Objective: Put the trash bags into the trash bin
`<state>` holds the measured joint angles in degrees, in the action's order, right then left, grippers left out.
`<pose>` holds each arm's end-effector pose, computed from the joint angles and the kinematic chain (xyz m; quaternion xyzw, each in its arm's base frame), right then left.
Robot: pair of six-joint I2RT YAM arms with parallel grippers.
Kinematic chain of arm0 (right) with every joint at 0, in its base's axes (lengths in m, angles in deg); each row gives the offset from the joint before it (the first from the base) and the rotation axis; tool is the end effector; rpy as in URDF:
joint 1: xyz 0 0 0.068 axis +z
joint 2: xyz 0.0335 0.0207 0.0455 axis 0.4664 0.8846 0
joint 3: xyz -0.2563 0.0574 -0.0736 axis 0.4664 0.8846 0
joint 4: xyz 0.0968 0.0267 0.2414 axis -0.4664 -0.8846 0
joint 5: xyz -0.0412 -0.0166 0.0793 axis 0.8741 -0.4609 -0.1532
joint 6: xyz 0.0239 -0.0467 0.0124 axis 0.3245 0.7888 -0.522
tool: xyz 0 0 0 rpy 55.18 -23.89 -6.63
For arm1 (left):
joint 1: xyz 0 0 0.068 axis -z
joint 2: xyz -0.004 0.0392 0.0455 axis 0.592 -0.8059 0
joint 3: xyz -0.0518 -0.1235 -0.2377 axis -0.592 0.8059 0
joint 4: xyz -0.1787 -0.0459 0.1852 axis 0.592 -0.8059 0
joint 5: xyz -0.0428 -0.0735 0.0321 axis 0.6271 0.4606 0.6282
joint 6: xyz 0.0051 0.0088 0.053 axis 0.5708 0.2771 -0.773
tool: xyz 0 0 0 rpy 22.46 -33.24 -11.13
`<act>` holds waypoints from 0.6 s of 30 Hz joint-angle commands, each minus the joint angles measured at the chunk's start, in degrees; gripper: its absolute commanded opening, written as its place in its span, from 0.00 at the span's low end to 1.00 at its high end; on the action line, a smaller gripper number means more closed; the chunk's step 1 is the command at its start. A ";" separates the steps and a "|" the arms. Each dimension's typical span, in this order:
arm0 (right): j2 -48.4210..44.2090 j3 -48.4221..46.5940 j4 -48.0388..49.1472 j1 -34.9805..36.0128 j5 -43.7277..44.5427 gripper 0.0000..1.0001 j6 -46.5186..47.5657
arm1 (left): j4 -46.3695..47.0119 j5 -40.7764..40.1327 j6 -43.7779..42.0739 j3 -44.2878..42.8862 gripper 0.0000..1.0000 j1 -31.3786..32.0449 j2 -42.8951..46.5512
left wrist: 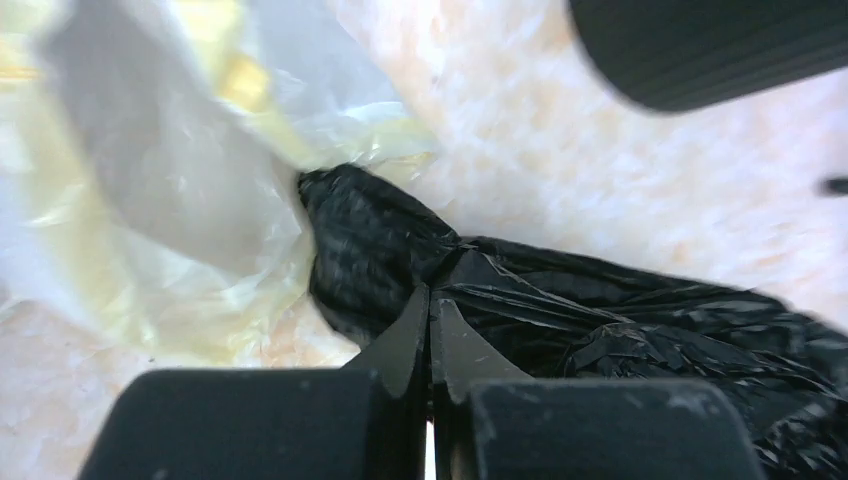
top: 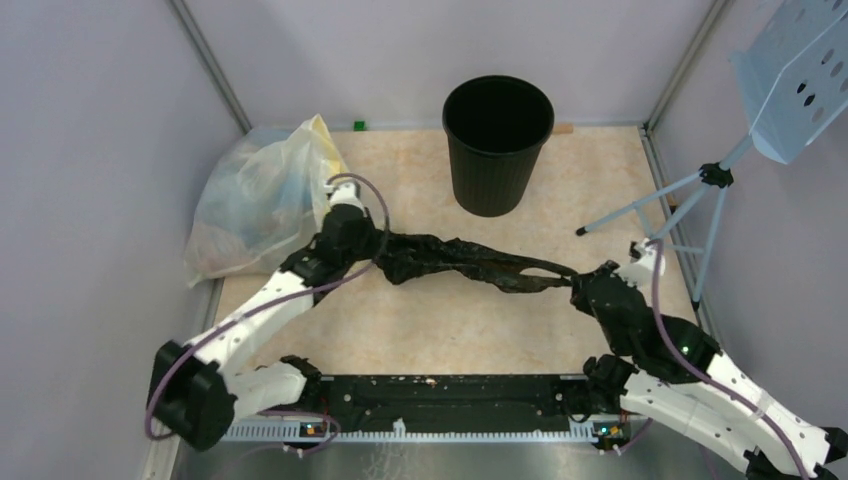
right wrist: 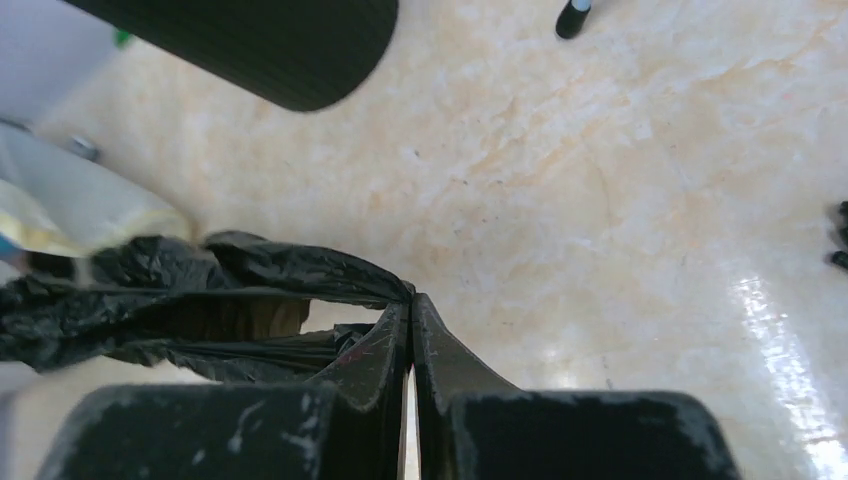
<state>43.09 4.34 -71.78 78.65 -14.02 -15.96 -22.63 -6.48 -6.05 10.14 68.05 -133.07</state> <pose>0.0761 0.0544 0.2810 0.1920 0.8272 0.1191 0.5144 0.2250 -0.1298 0.2486 -0.0548 0.8886 -0.1490 0.4303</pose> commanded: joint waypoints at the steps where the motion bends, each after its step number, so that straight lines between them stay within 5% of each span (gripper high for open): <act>1: -7.03 -2.83 -9.30 -0.05 12.24 0.00 -9.52 | -4.59 -4.25 4.10 3.26 0.00 -6.07 15.19; 6: -8.57 -1.84 -4.78 -0.05 10.14 0.00 -3.45 | -6.92 -6.29 2.44 2.25 0.00 -6.69 26.83; 12: -2.36 -0.03 14.88 -0.05 -14.06 0.01 18.42 | -1.49 14.23 -6.43 -3.15 0.00 -6.63 26.45; 18: 5.59 -3.40 24.13 -0.06 -34.29 0.55 31.87 | -1.38 29.28 -8.41 -9.66 0.00 -6.55 20.04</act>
<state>44.86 4.14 -56.39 78.87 -33.03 3.34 -26.48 10.68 -11.45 5.03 61.58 -110.36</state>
